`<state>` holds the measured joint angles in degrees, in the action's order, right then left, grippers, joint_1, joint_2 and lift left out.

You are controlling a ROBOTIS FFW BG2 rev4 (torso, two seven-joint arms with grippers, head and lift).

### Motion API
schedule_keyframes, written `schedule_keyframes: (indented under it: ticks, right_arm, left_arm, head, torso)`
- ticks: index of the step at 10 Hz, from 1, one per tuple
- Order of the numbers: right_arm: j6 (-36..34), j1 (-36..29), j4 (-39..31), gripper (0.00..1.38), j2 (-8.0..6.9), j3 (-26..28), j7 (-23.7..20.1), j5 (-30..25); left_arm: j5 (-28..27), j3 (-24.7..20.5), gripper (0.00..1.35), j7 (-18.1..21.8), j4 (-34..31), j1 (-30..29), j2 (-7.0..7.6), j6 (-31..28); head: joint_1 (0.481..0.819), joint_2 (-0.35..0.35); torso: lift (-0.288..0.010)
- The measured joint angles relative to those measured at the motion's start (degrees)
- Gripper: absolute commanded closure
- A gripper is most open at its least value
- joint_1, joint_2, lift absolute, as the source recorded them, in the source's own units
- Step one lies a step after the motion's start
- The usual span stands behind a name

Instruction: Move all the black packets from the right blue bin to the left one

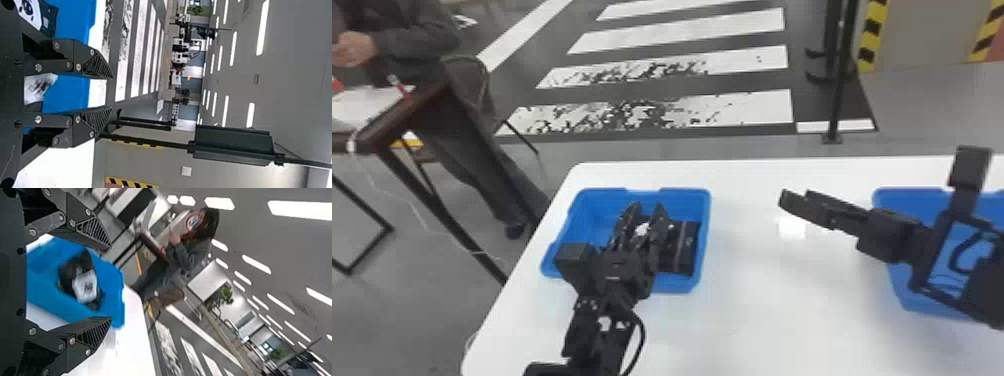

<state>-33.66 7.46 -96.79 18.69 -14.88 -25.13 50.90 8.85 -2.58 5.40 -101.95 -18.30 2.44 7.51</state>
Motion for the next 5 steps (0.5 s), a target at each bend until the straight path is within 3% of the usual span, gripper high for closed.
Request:
schedule_keyframes:
  ticks: [1,3,5]
  right_arm:
    - [-5.42,-1.40,-4.54,0.43,-0.10,5.65,1.84,-7.83]
    - [-20.67,-3.59,-15.77,0.39,-0.39,15.26,7.76,-24.34]
    - [-35.89,-4.54,-25.33,0.35,-0.81,19.56,13.72,-34.57]
  left_arm:
    - [1.45,0.27,0.18,1.32,-0.21,-0.85,-0.08,1.35]
    - [4.03,1.04,0.22,2.25,-4.69,-4.81,-0.18,2.00]
    - [7.01,2.26,0.22,2.30,-9.80,-9.50,-0.21,2.10]
  head:
    - [0.695,0.196]
    - [0.695,0.058]
    - [0.695,-0.033]
  torso:
    - [-0.140]
    - [-0.140]
    - [-0.140]
